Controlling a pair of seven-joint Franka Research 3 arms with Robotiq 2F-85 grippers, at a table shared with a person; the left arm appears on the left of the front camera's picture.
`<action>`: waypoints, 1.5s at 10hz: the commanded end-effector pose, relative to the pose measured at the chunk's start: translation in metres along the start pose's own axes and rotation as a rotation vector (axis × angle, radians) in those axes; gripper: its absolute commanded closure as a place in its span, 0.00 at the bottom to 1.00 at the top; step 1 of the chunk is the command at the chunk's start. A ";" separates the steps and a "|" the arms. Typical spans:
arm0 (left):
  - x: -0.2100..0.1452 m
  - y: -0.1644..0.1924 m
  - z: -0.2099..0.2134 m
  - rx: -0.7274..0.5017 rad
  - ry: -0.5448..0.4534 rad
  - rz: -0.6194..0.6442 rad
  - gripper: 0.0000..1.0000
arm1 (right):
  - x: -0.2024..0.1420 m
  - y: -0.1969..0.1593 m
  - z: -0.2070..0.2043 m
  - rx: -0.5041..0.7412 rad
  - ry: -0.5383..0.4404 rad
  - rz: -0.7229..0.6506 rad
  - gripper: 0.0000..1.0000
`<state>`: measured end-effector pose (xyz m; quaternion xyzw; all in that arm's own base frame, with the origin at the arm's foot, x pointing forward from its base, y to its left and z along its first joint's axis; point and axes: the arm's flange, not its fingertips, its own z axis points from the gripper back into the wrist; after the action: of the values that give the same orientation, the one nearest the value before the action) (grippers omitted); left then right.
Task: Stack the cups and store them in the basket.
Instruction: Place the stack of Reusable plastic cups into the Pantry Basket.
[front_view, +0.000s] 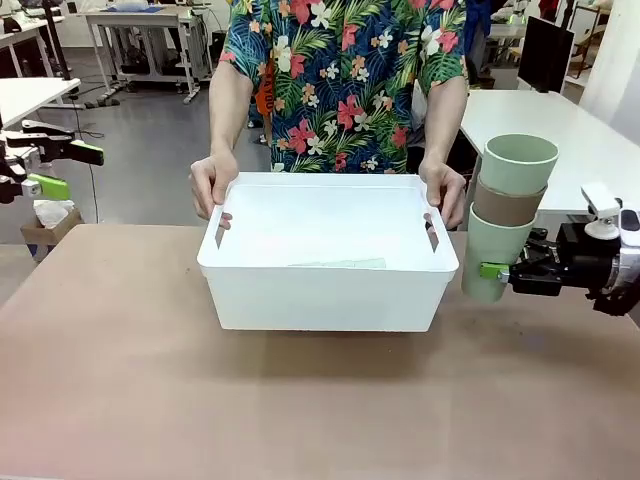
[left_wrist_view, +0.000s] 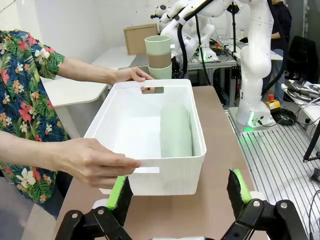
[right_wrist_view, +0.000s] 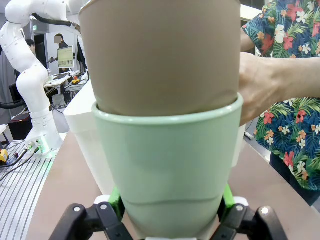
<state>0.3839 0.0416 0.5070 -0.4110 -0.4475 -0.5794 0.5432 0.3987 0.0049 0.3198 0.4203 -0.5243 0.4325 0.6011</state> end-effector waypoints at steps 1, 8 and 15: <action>0.004 -0.001 0.001 0.005 -0.003 0.006 0.00 | 0.005 0.000 0.001 0.002 -0.009 0.011 0.14; 0.004 -0.001 0.001 0.005 -0.003 0.006 0.00 | 0.005 0.000 0.001 0.002 -0.009 0.011 0.14; 0.004 -0.001 0.001 0.005 -0.003 0.006 0.00 | 0.005 0.000 0.001 0.002 -0.009 0.011 0.14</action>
<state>0.3839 0.0416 0.5070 -0.4110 -0.4475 -0.5794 0.5432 0.3987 0.0049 0.3198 0.4203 -0.5243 0.4325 0.6011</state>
